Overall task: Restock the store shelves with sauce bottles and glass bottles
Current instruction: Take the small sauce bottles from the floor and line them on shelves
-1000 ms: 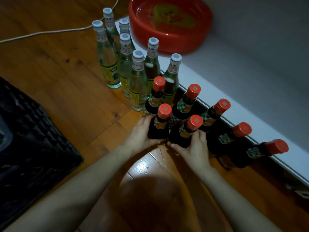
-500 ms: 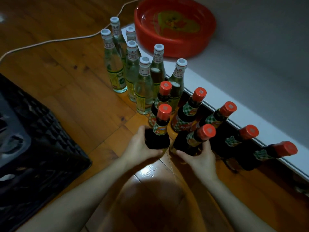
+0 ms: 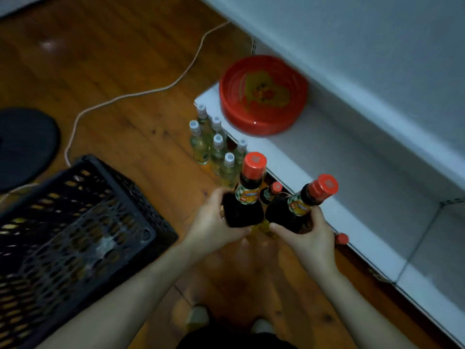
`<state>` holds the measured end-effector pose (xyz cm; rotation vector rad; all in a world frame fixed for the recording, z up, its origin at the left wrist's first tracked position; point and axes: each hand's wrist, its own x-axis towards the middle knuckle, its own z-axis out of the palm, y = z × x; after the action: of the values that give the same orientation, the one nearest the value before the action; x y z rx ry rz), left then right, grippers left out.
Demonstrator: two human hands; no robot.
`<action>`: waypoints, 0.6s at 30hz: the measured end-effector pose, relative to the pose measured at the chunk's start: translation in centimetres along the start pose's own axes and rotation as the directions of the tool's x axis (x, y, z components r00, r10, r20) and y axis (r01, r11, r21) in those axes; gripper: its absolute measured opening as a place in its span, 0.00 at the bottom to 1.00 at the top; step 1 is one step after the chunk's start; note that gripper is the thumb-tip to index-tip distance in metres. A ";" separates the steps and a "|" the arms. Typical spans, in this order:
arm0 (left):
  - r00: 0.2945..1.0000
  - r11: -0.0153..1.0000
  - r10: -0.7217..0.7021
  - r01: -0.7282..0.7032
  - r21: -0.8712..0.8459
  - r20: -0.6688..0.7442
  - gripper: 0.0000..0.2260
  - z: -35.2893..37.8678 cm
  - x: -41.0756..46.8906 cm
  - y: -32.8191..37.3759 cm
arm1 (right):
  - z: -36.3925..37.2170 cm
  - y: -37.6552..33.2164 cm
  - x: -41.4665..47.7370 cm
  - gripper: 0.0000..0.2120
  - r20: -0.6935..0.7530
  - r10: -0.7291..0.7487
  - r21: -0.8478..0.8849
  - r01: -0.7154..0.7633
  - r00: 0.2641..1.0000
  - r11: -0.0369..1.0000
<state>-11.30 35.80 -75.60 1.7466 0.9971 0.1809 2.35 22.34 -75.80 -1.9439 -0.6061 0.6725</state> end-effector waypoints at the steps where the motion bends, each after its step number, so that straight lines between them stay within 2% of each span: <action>1: 1.000 1.000 0.002 -0.002 -0.002 0.002 0.32 -1.1 -0.9 2.3 | -1.1 -2.4 -0.4 0.28 0.003 -0.003 -0.008 0.003 1.000 1.000; 8: 0.996 0.996 0.078 -0.079 -0.037 -0.038 0.35 -9.0 -7.7 17.8 | -9.2 -19.5 -3.9 0.29 0.026 -0.055 -0.038 0.056 0.998 0.998; 12: 0.983 0.986 0.165 -0.164 0.015 -0.086 0.32 -13.0 -11.8 26.2 | -13.6 -28.2 -6.2 0.27 0.055 -0.091 -0.021 0.092 0.994 0.995; 18: 0.947 0.952 0.307 -0.303 0.053 -0.099 0.34 -17.3 -17.6 36.3 | -19.3 -38.3 -10.4 0.26 0.053 -0.188 -0.058 0.190 0.981 0.980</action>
<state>-12.89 32.92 -31.83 1.9360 0.8032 0.4601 2.78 19.51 -31.77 -1.9030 -0.8392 0.5869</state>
